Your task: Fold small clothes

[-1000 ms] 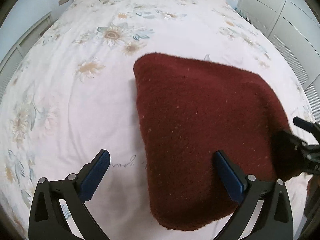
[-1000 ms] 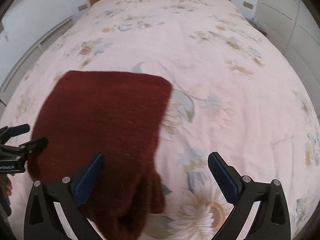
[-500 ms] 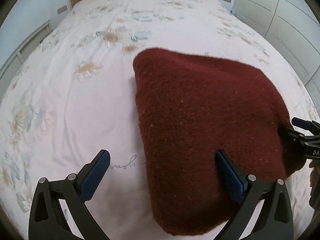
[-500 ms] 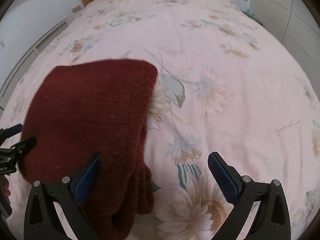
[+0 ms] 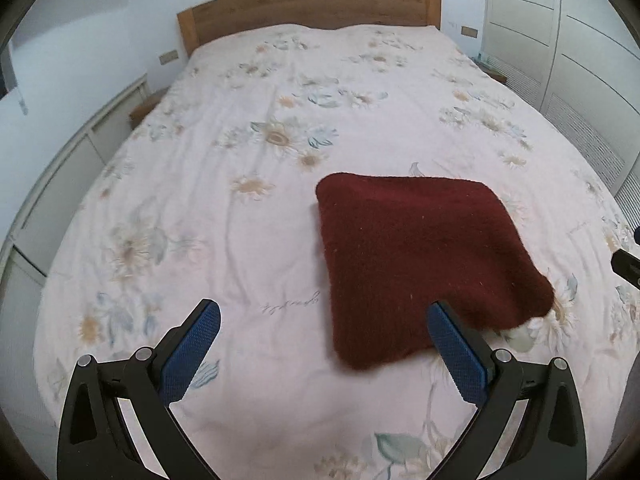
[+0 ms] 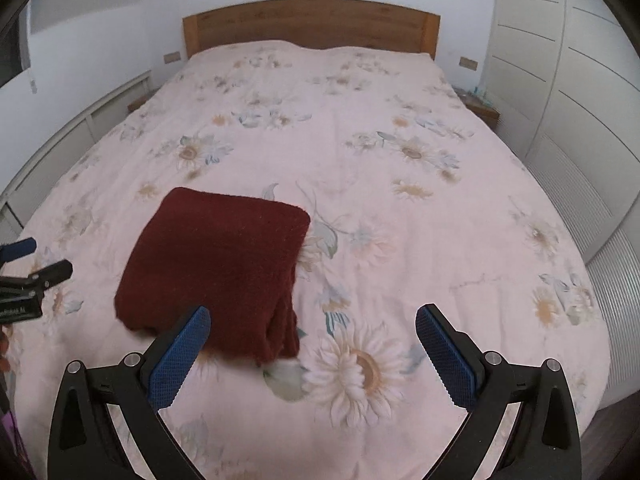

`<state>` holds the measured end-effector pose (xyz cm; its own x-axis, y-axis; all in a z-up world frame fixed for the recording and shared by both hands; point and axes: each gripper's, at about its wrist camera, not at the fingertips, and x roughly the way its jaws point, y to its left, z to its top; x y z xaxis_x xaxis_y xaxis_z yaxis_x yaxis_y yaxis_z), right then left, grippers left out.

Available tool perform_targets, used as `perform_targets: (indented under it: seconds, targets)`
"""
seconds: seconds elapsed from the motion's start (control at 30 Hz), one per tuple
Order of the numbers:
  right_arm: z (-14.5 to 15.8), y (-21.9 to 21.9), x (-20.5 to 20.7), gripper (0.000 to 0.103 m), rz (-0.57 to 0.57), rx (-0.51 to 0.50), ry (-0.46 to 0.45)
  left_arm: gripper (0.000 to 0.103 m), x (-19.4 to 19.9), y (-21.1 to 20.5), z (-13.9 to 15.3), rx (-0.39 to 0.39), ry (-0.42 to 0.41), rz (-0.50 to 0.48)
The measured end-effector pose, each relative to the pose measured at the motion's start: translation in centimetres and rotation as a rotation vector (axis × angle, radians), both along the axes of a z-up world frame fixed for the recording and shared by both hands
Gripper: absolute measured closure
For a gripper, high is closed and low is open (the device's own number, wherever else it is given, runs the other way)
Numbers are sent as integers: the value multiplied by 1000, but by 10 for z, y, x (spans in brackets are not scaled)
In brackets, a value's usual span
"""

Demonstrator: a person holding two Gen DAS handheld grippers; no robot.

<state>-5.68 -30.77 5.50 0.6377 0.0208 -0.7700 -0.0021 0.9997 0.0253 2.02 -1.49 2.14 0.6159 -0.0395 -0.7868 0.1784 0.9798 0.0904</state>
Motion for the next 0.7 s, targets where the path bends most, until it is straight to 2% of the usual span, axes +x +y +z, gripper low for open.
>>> perform_targets:
  seconds: [0.3, 0.4, 0.5, 0.7]
  targets:
    - [-3, -8, -32, 1, -46, -19, 17, 1, -24, 8, -1, -3, 11, 32]
    - [-3, -10, -36, 1, -52, -19, 20, 1, -26, 8, -6, 24, 17, 39]
    - [-4, -11, -37, 1, -54, -18, 24, 1, -25, 11, -10, 2, 31, 48]
    - [-5, -9, -36, 1, -42, -17, 38, 1, -27, 11, -11, 9, 28, 55]
